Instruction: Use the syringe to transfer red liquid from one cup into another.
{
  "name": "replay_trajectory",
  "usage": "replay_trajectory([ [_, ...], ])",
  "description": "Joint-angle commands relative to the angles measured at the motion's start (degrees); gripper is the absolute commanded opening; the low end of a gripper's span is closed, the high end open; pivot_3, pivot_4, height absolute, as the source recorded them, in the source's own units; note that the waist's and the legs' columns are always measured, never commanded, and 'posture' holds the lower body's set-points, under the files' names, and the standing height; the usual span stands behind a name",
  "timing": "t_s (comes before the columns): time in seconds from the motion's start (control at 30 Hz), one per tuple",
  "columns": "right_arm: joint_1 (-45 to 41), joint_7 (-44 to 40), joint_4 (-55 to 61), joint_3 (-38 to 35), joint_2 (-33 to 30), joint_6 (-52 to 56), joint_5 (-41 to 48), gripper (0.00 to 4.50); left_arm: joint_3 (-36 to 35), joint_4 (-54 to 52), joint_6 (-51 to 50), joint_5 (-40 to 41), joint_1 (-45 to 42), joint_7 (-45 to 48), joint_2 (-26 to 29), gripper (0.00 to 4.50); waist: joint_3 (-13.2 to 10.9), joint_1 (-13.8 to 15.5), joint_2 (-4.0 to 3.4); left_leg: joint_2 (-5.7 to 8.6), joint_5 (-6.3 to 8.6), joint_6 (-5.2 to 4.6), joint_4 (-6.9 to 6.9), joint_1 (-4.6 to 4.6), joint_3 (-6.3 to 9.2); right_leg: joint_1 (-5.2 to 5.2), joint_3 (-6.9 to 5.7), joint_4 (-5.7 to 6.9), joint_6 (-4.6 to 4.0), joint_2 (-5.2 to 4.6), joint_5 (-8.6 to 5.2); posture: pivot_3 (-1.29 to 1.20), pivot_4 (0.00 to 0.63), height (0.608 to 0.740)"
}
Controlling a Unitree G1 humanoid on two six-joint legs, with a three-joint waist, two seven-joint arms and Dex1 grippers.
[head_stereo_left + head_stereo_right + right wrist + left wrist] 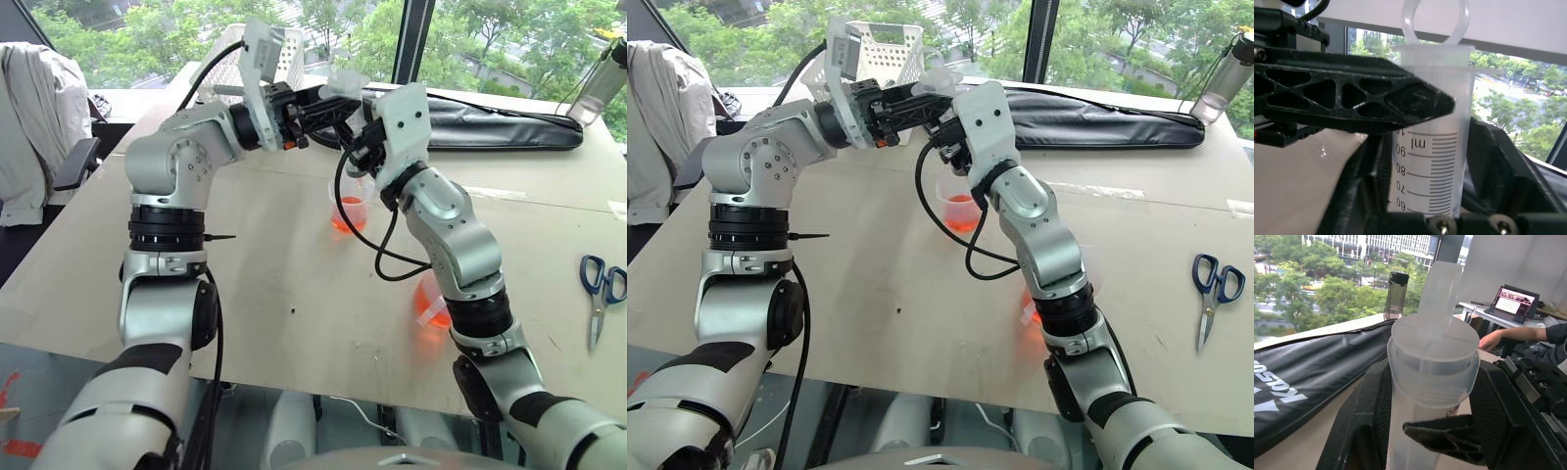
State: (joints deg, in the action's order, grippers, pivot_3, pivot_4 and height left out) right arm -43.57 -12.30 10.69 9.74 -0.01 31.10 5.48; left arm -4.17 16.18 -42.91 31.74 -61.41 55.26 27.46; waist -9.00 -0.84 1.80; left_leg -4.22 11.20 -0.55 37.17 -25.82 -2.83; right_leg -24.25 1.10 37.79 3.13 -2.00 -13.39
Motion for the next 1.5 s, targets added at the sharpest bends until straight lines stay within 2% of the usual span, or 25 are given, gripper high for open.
replay_trajectory([
  [0.03,-1.09,-1.21,4.95,-0.75,-0.74,-0.52,0.98,4.30,-0.97,-0.57,0.52,0.54,-0.88,0.11,0.23,1.54,0.00,-0.02,0.00,0.00,0.00,0.00,0.00,0.00,0.00,0.00,0.00,0.00,0.00,0.00,0.00,0.00,0.150,0.724],
  [0.07,-0.98,-1.50,5.40,-0.76,-1.30,-0.25,0.93,4.50,-1.58,-0.53,0.56,0.86,-1.05,0.03,0.35,1.54,0.00,-0.02,0.00,0.00,0.00,0.00,0.00,0.00,0.00,0.00,0.00,0.00,0.00,0.00,0.00,0.00,0.150,0.724],
  [0.3,0.45,-4.97,13.41,-2.74,-6.97,5.31,3.65,4.50,-6.41,1.39,0.11,3.15,-2.79,-1.58,1.07,1.54,0.00,0.06,0.00,0.00,0.00,0.00,0.00,0.00,0.00,0.00,0.00,-0.01,0.00,0.00,0.00,0.00,0.150,0.724],
  [0.47,2.14,-9.18,22.63,-6.87,-12.39,11.45,10.40,4.50,-12.45,3.08,-7.17,8.04,-4.17,-5.92,2.44,1.54,0.00,0.04,0.00,0.00,0.00,0.00,0.00,0.00,0.01,0.01,-0.01,-0.02,0.00,-0.01,0.00,0.00,0.150,0.724],
  [0.6,2.57,-12.84,28.05,-14.57,-15.76,16.72,21.22,4.50,-19.02,2.40,-16.46,14.75,-4.51,-11.32,3.78,1.54,0.00,0.04,0.00,-0.01,0.00,0.00,0.00,0.00,0.03,0.01,-0.02,-0.02,0.01,0.00,0.00,0.00,0.150,0.724],
  [0.67,6.50,-21.80,31.49,-19.33,-24.22,19.60,28.82,4.50,-23.43,4.69,-26.26,18.29,-5.79,-15.15,6.91,1.54,0.00,0.03,0.01,-0.01,0.00,0.00,0.00,0.00,0.03,0.01,-0.02,-0.02,0.01,-0.01,0.00,0.00,0.150,0.724],
  [0.77,12.06,-30.04,34.09,-27.29,-31.99,22.37,40.73,4.50,-25.60,6.42,-36.61,20.19,-6.23,-16.75,12.51,1.54,-0.06,0.15,0.06,0.00,0.00,0.00,-0.01,-0.01,0.08,0.07,-0.09,-0.10,0.01,-0.02,0.00,0.00,0.150,0.724],
  [0.87,18.84,-36.10,34.81,-34.61,-40.12,22.73,50.22,4.50,-21.33,7.84,-45.17,19.21,-5.44,-15.25,19.68,1.54,-0.08,-0.07,0.05,0.00,0.01,-0.01,-0.06,0.03,0.02,0.07,-0.02,-0.15,0.02,-0.03,-0.01,0.00,0.150,0.724],
  [0.97,26.27,-40.76,35.24,-41.35,-46.16,21.13,55.88,4.50,-14.14,8.33,-48.80,18.62,-2.99,-9.95,26.23,1.54,-0.08,0.07,0.06,0.00,0.01,-0.01,-0.14,0.13,0.09,0.09,-0.09,-0.13,-0.03,-0.03,-0.05,0.00,0.150,0.724],
  [1.07,33.04,-43.77,36.29,-44.80,-49.83,18.83,55.61,4.50,-4.51,6.65,-46.71,16.91,0.94,-2.67,31.15,1.54,-0.08,0.25,0.06,0.00,0.01,0.00,-0.11,0.25,0.11,0.17,-0.10,-0.04,-0.21,-0.03,-0.15,0.00,0.150,0.724],
  [1.13,36.94,-44.38,37.01,-45.79,-50.75,16.76,54.20,4.50,3.38,7.09,-41.84,13.04,2.62,2.05,32.85,1.54,-0.06,0.24,0.08,0.01,0.01,0.00,-0.11,0.29,0.09,0.21,-0.09,-0.06,-0.31,-0.06,-0.20,0.00,0.150,0.724],
  [1.2,40.16,-43.91,37.80,-46.17,-51.19,15.48,54.17,4.50,10.32,9.91,-36.71,8.18,2.35,6.05,32.57,1.54,-0.07,0.45,0.09,0.01,0.01,0.01,-0.06,0.33,0.09,0.28,-0.09,-0.08,-0.34,-0.09,-0.22,0.00,0.150,0.724],
  [1.3,45.27,-41.92,40.40,-46.30,-50.55,14.07,53.38,4.50,20.61,16.81,-27.51,-0.75,0.70,11.85,29.25,1.54,-0.03,1.05,0.11,0.02,0.01,0.01,0.03,0.30,0.07,0.31,-0.09,-0.13,-0.36,-0.12,-0.23,0.00,0.150,0.724],
  [1.4,51.06,-39.81,43.73,-47.05,-49.95,13.13,53.19,4.50,26.53,27.43,-19.35,-8.83,-3.24,15.60,23.34,1.54,-0.03,1.70,0.20,0.04,0.01,0.00,0.06,0.13,0.07,0.23,-0.10,-0.19,-0.36,-0.12,-0.23,0.00,0.150,0.724],
  [1.5,55.13,-37.32,46.21,-48.35,-49.59,12.11,54.57,4.50,28.77,36.29,-14.10,-14.54,-6.91,17.52,19.10,1.54,-0.04,1.68,0.22,0.08,0.02,-0.01,0.05,0.04,0.07,0.22,-0.11,-0.33,-0.33,-0.12,-0.23,0.00,0.150,0.724],
])
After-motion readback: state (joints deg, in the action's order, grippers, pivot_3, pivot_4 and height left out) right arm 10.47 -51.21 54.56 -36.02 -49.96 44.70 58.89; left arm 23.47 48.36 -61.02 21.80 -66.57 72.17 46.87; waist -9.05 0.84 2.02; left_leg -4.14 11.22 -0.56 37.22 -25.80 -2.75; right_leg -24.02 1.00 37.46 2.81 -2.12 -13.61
